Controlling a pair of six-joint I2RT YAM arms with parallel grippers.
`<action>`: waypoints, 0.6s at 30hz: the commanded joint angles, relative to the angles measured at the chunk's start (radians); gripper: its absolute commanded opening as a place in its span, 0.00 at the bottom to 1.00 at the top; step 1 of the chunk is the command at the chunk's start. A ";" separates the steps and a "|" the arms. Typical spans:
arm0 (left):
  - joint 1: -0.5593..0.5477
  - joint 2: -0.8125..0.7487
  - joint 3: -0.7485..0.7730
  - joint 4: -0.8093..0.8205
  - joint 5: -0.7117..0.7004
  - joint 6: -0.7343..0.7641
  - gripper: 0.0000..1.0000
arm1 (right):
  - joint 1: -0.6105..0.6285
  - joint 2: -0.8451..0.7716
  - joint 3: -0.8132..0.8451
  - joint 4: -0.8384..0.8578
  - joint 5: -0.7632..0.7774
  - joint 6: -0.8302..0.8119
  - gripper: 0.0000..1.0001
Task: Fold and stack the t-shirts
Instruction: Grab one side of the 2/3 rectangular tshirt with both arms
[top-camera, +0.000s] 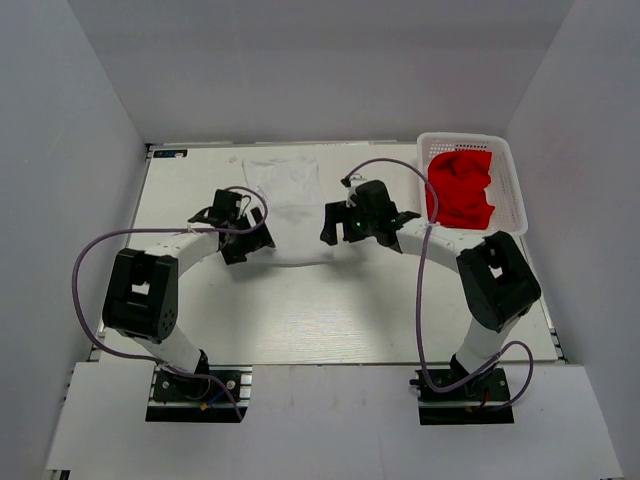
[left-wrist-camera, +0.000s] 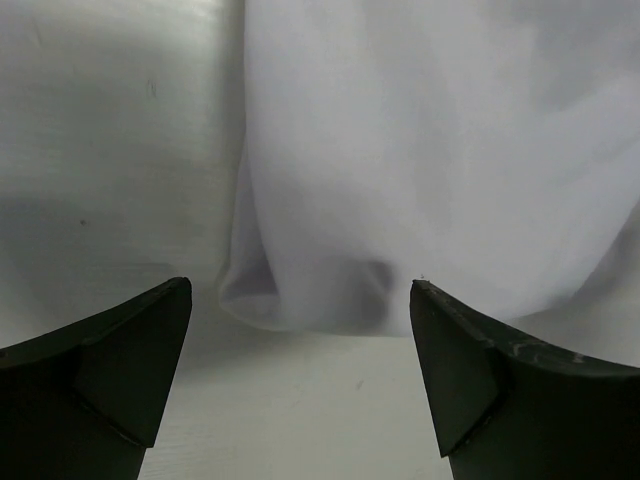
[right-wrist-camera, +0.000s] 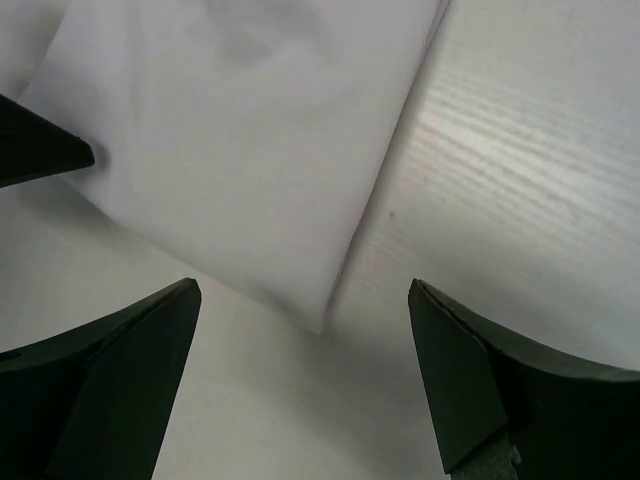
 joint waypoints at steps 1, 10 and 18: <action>-0.001 -0.033 -0.069 0.038 0.034 -0.023 1.00 | 0.009 -0.036 -0.087 0.085 -0.065 0.053 0.90; 0.019 0.007 -0.141 0.038 0.023 -0.023 0.48 | 0.009 0.030 -0.118 0.116 -0.112 0.106 0.86; -0.001 0.016 -0.204 0.091 0.052 -0.033 0.40 | 0.024 0.096 -0.120 0.110 -0.128 0.139 0.57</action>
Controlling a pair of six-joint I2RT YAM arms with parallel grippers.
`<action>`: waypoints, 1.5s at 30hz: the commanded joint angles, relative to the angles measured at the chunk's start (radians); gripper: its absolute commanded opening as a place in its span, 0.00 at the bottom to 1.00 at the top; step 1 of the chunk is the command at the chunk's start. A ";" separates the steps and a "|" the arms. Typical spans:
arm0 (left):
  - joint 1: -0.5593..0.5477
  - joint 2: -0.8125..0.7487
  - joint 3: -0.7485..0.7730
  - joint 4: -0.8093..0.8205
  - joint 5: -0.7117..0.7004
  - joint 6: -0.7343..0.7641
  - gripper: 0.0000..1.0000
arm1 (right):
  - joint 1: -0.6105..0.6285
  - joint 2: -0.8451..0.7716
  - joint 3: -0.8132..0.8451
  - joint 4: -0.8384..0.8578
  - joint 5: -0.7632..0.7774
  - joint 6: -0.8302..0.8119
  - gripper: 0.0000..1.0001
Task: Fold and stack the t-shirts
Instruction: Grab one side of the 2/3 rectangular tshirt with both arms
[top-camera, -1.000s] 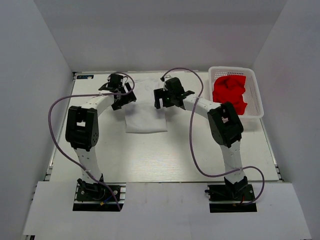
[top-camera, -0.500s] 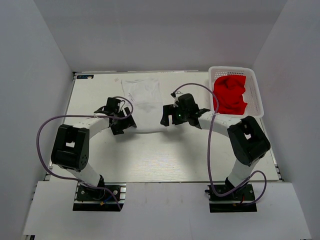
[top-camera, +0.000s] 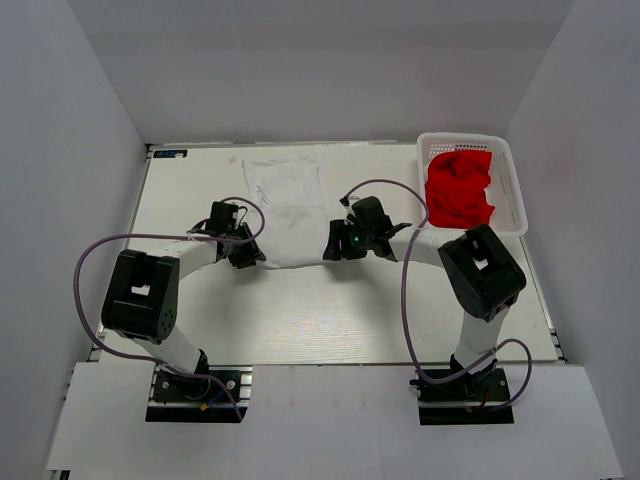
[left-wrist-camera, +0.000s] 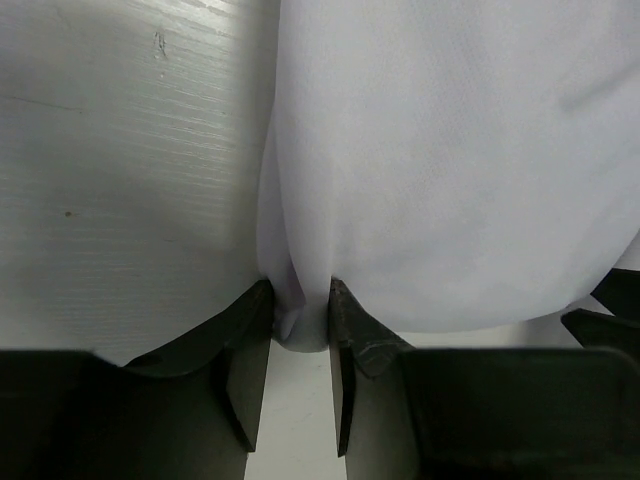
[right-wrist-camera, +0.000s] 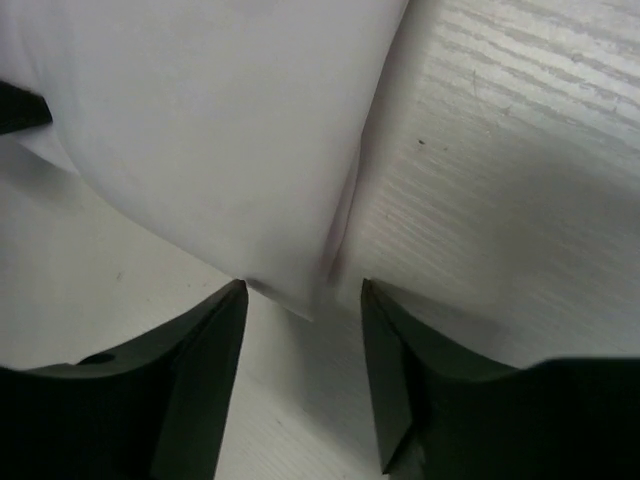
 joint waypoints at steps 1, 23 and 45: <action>-0.005 0.019 -0.060 -0.044 0.000 0.002 0.40 | 0.014 0.024 -0.009 0.045 -0.036 0.033 0.53; 0.004 -0.100 -0.192 -0.062 -0.009 0.002 0.21 | 0.030 -0.013 -0.060 0.024 0.086 0.079 0.00; -0.025 -0.585 -0.093 -0.537 0.256 0.045 0.02 | 0.122 -0.543 -0.094 -0.445 0.088 -0.036 0.00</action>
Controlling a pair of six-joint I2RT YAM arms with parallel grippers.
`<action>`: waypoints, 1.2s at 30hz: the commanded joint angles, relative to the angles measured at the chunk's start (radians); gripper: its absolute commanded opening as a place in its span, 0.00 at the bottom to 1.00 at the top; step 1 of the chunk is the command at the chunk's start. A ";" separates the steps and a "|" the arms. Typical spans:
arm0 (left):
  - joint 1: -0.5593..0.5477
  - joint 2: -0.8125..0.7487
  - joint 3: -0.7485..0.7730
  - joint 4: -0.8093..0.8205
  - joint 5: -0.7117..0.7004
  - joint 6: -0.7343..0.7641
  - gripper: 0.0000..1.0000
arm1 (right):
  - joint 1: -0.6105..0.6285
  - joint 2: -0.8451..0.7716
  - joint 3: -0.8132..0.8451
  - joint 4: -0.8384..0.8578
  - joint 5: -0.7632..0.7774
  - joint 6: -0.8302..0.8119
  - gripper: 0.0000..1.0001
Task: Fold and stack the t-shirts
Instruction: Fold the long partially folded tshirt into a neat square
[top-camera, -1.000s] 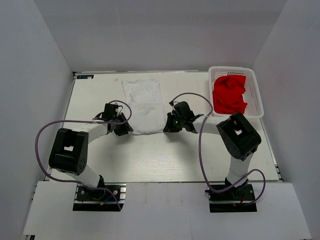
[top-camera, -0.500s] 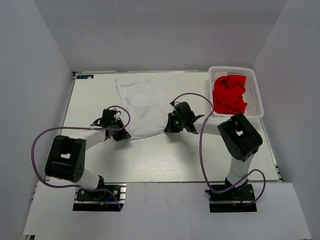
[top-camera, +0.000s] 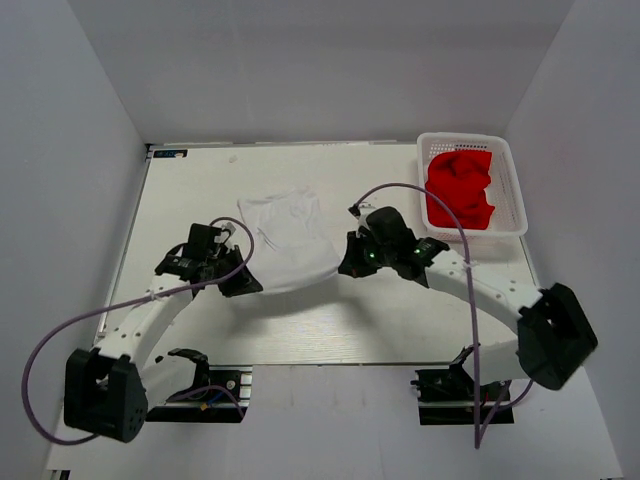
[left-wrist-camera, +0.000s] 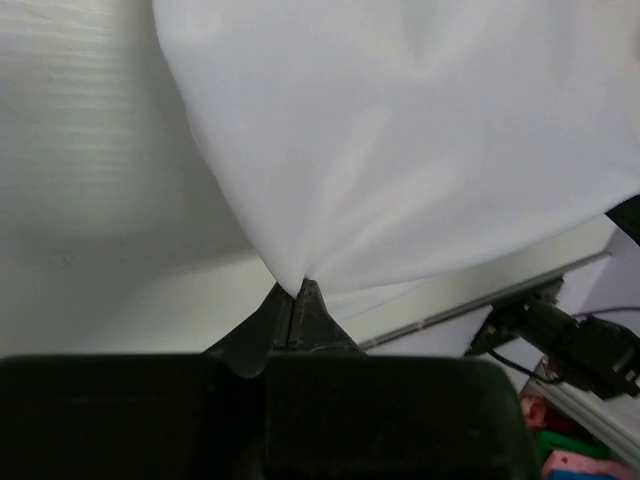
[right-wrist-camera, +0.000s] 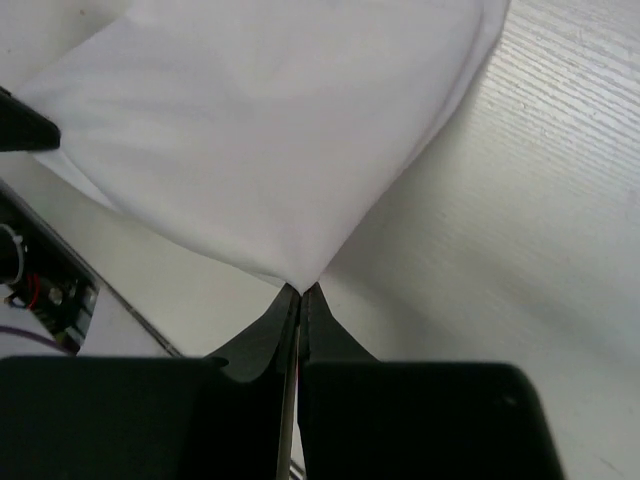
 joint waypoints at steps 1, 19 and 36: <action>0.000 -0.087 0.078 -0.193 0.072 0.040 0.02 | 0.008 -0.108 0.047 -0.187 0.011 -0.055 0.00; 0.020 0.007 0.236 0.031 0.186 0.031 0.00 | -0.006 -0.182 0.190 -0.095 0.107 -0.035 0.00; 0.038 0.318 0.437 0.102 0.062 0.009 0.00 | -0.098 0.068 0.403 -0.069 0.209 -0.024 0.00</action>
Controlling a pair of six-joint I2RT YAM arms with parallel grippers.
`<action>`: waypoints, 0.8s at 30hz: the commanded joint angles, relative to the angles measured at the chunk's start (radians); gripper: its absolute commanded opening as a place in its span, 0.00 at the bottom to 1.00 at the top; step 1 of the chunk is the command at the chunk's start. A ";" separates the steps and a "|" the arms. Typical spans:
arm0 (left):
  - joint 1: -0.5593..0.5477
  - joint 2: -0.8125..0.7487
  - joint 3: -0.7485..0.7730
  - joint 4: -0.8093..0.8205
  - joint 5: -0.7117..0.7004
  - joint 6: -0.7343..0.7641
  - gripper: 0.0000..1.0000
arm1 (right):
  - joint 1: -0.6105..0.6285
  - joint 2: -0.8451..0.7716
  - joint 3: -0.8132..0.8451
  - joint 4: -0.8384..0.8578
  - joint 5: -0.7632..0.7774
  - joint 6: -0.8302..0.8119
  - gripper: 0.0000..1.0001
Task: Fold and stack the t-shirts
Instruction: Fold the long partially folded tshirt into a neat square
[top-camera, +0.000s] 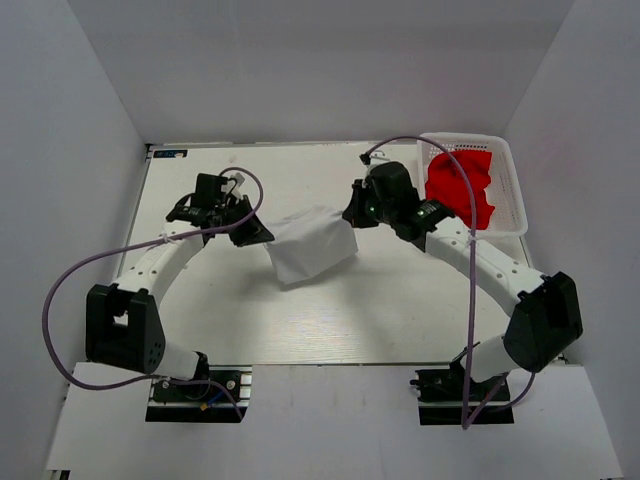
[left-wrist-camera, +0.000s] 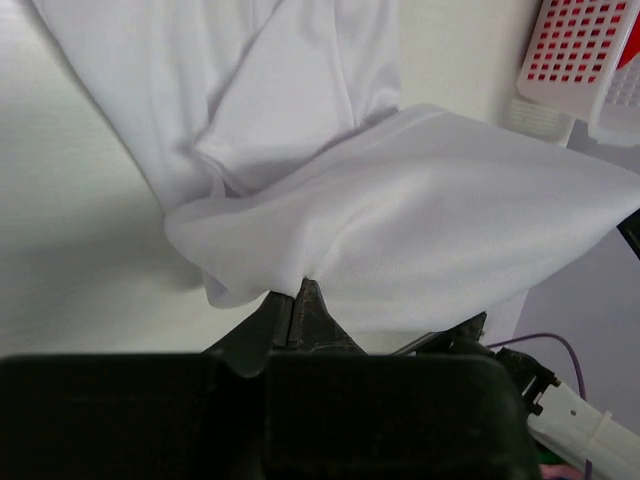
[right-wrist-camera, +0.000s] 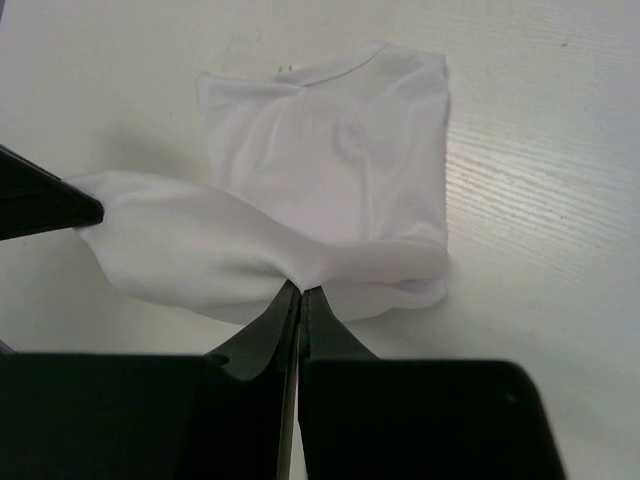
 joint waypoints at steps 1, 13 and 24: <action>0.015 0.054 0.082 0.051 -0.032 0.001 0.00 | -0.026 0.049 0.094 0.051 0.030 -0.011 0.00; 0.113 0.331 0.266 0.079 -0.029 0.001 0.00 | -0.114 0.362 0.370 0.019 -0.094 -0.023 0.00; 0.178 0.661 0.522 0.149 0.003 0.013 0.36 | -0.169 0.768 0.708 0.034 -0.105 0.024 0.12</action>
